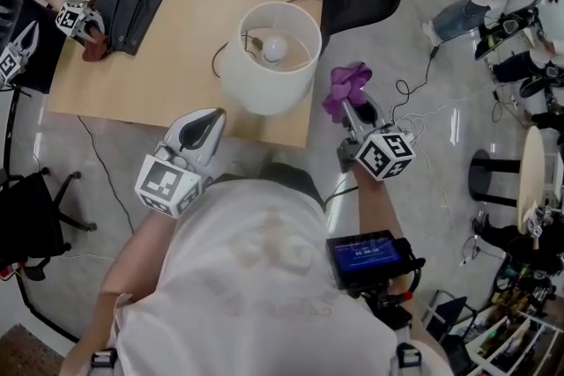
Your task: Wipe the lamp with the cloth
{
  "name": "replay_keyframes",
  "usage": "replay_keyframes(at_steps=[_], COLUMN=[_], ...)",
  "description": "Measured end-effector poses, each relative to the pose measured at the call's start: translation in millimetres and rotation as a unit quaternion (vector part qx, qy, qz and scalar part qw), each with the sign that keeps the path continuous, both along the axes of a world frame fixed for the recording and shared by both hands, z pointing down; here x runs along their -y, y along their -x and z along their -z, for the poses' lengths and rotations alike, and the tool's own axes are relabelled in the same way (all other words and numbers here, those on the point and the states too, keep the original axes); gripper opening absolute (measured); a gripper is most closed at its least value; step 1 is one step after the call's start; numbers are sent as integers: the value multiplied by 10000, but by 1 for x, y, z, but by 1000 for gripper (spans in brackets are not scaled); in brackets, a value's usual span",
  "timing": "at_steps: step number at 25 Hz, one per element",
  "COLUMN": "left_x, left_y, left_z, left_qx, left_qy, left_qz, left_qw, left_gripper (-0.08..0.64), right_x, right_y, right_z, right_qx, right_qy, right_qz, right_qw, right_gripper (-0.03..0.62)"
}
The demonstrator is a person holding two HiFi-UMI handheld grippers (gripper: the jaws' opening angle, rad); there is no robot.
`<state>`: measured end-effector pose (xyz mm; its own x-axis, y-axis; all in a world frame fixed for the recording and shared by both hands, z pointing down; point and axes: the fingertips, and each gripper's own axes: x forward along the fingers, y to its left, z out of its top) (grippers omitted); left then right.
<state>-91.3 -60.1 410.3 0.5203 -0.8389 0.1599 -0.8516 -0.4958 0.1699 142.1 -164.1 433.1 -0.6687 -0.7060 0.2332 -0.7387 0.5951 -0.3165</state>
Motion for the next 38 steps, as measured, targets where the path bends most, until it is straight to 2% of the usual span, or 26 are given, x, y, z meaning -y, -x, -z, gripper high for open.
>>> replay_keyframes(at_steps=[5,10,16,21,29,33,38], left_x=[1,5,18,31,46,49,49], left_y=[2,3,4,7,3,4,8], left_z=[-3,4,11,21,23,20,21], left_qx=[-2,20,161,174,423,503,433], left_qy=[100,129,89,135,227,276,361], left_qz=[77,295,450,695,985,1119,1442], left_qw=[9999,9995,9988,9973,9940,9921,9879], left_gripper=[1,2,0,0,2,2,2], right_x=[15,17,40,52,71,73,86], right_y=[31,67,79,78,60,51,39], right_z=[56,98,105,69,-25,-70,-83], right_qx=[449,357,228,-11,-32,-239,-452], right_qy=[-487,-997,-1187,-872,292,783,860], right_qz=[706,1563,1652,1958,2201,2278,2273], right_qw=[9953,9820,9788,9768,9750,9702,9690], right_gripper=[146,150,153,153,150,152,150])
